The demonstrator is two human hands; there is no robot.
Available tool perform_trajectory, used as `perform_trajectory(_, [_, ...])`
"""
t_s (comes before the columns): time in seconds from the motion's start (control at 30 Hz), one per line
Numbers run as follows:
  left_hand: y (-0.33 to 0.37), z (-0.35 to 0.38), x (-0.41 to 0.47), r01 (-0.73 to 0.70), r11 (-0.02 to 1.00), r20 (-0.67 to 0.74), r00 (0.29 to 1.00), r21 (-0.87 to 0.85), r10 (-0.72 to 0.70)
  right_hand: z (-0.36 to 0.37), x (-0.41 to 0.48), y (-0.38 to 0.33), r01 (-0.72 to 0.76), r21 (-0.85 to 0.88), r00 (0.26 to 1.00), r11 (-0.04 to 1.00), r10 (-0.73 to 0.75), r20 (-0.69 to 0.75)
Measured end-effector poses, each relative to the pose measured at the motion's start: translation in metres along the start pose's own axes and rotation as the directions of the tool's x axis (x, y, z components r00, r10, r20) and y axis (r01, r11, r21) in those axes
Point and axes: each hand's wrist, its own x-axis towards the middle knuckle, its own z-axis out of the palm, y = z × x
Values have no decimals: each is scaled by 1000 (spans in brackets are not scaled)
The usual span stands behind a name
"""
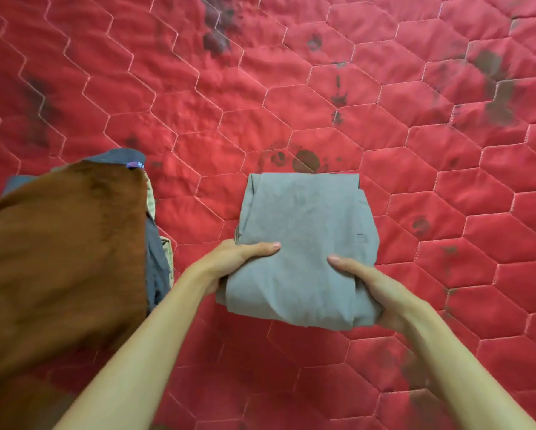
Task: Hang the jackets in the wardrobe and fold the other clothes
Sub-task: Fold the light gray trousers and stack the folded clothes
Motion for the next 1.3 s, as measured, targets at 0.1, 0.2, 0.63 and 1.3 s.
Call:
perform_trajectory(0.1, [-9, -29, -33, -105, 994, -47, 993, 12, 105, 39, -9, 10, 21, -20, 1000, 1000, -21, 12])
perform_trajectory(0.2, [-7, -79, -87, -240, 969, -146, 958, 62, 247, 94, -14, 11, 161, -8, 984, 987, -160, 81])
perform_trajectory(0.63, [-114, -274, -141, 16, 992, -778, 622, 122, 86, 316, 59, -2, 294, -604, 949, 741, -302, 91])
perform_trajectory(1.3, [-162, -329, -112, 0, 930, -153, 986, -368, -60, 328, 58, -8, -64, -346, 995, 936, 88, 54])
